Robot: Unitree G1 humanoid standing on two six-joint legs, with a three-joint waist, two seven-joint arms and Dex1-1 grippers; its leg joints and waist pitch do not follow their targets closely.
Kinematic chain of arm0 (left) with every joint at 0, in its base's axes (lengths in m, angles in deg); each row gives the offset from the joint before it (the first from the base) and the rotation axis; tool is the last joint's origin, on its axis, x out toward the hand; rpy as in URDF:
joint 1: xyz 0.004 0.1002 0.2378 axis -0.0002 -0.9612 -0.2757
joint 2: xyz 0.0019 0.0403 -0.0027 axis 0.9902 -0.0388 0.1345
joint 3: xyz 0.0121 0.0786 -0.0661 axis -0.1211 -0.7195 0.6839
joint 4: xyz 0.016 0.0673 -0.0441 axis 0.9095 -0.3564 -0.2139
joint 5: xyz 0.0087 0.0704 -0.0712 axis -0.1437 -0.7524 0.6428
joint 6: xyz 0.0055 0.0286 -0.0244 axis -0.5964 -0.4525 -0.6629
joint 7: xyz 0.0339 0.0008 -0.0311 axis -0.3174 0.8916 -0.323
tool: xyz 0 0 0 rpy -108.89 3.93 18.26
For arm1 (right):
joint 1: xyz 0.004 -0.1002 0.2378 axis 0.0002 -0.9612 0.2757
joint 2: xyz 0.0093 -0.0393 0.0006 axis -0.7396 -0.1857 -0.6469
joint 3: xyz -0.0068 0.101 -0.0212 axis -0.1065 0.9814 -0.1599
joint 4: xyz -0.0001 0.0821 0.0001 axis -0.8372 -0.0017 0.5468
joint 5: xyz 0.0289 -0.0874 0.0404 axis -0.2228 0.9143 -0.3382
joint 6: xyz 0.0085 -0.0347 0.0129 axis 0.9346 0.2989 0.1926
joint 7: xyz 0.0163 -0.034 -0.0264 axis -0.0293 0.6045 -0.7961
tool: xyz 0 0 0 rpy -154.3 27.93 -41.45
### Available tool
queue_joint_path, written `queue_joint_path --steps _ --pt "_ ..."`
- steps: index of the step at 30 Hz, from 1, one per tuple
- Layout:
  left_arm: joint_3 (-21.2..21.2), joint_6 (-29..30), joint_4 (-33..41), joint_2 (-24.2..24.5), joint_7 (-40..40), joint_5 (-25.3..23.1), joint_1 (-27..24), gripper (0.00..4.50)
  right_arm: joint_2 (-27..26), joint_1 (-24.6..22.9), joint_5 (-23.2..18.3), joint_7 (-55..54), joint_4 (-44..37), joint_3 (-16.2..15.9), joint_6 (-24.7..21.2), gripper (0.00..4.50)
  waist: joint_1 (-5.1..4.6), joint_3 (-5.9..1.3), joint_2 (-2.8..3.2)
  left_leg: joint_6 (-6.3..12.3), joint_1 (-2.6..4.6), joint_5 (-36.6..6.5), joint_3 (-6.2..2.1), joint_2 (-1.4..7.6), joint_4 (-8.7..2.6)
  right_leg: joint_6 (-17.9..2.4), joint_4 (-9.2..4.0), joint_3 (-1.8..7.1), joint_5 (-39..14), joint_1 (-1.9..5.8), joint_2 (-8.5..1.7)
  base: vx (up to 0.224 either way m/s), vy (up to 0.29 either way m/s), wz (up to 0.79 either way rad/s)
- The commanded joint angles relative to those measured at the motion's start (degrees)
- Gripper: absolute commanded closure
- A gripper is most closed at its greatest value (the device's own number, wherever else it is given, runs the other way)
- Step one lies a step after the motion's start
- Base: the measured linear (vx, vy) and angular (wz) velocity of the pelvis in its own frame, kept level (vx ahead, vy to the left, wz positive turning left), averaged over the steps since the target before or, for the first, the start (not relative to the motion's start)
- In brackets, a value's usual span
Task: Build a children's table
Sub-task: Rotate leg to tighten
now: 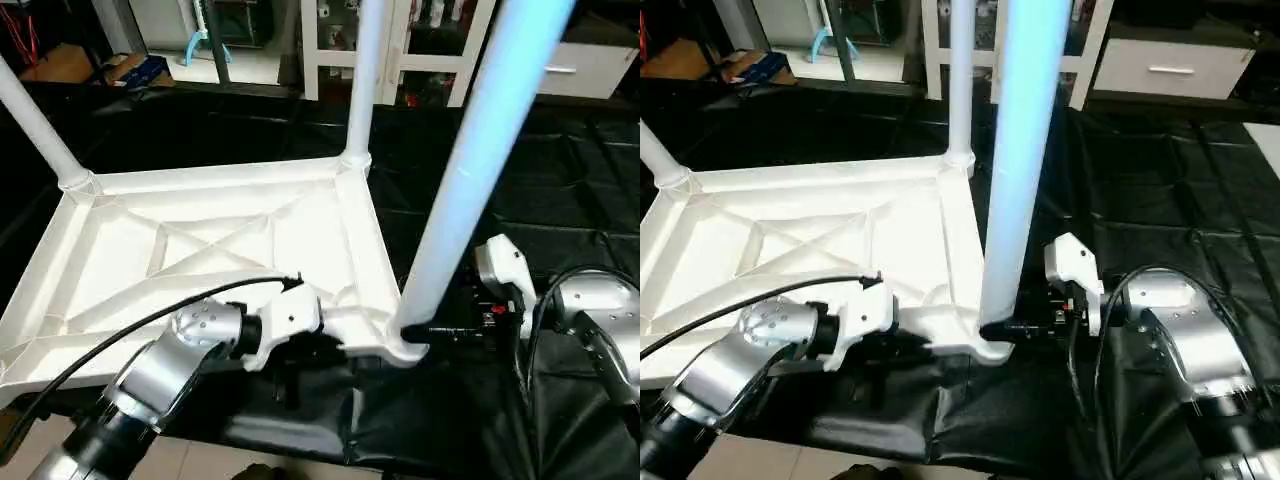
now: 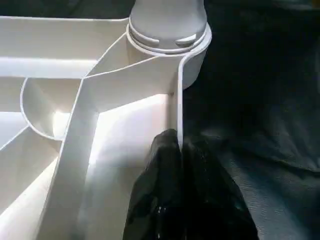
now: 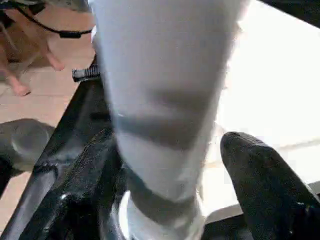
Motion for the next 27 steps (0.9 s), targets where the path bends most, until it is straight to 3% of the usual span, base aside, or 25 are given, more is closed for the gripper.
queue_joint_path --steps 1,4,9,18,27 --pt "-1.77 1.76 0.48 1.07 -1.82 -0.02 -1.33 4.5 0.56 1.15 0.66 2.19 1.07 -0.97 1.82 1.2 -0.16 -3.25 -1.29 3.24 1.91 -14.41 -2.65 5.13 -5.05 -13.64 -3.56 1.68 -16.65 1.36 -3.12 0.0 0.0 0.0" --pt "-1.77 2.23 0.98 1.3 -2.0 0.27 -1.41 4.5 0.66 1.35 1.61 4.32 2.13 -2.54 3.11 1.2 -0.1 -3.38 -1.26 4.33 1.75 -12.16 -2.57 5.08 -4.86 -14.43 -3.28 1.66 -13.02 1.51 -3.07 0.0 0.0 0.0" --pt "-1.77 2.76 1.6 1.4 -2.09 0.32 -1.51 4.5 0.19 1.69 2.82 5.46 3.79 -4.08 4.65 1.66 0.02 -3.67 -1.26 6.71 1.54 -7.88 -2.5 5.06 -4.4 -16.46 -2.56 1.45 -6.6 1.84 -2.95 0.0 0.0 0.0" --pt "-1.93 3.92 2.56 1.66 -2.01 0.34 -1.69 4.5 -0.98 3.49 3.34 6.5 7.37 -4.79 6.61 2.47 -0.01 -3.48 -1.26 5.91 1.62 -10.41 -2.58 5.13 -4.55 -16.55 -2.75 1.45 -9.22 1.91 -2.95 0.0 0.0 0.0" --pt "-1.91 4.14 2.35 1.78 -2.12 0.35 -1.55 4.5 -0.84 3.49 2.04 7.41 7.79 -4.4 5.88 2.59 0.02 -3.59 -1.33 6.62 1.58 -9.44 -2.53 5.14 -4.4 -17.04 -2.61 1.4 -8.17 1.99 -2.97 0.0 0.0 0.0"
